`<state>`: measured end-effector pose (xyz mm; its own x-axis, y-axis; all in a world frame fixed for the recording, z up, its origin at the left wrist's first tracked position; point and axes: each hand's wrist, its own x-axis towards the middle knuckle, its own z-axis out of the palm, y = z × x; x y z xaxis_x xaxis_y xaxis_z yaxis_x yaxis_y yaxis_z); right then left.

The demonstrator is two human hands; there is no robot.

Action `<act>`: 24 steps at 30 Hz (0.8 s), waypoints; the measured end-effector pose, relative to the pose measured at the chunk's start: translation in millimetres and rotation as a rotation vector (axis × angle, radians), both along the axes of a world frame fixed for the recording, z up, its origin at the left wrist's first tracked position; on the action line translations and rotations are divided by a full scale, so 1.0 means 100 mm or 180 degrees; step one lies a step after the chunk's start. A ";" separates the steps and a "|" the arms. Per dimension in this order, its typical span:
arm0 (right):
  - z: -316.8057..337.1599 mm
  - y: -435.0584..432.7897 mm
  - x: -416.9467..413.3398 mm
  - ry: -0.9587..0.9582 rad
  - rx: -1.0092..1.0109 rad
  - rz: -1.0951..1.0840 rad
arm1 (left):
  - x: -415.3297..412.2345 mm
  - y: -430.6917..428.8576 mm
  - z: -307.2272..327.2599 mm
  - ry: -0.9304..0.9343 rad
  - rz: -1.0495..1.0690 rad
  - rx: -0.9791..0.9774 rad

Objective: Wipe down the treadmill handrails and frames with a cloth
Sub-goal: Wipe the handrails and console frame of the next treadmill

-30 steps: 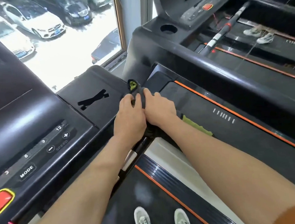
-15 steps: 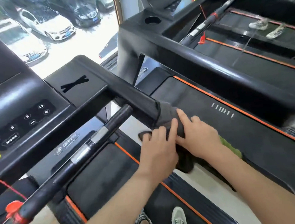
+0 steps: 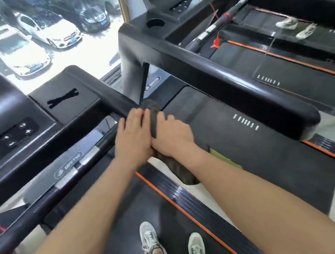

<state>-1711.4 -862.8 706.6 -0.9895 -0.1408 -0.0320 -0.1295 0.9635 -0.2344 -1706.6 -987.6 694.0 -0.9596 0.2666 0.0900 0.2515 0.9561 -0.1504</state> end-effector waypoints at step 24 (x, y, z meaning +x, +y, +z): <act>-0.01 2.25 1.80 -0.1198 -0.1396 -0.0749 | 1.20 1.69 -0.20 -0.0042 -0.2308 0.0843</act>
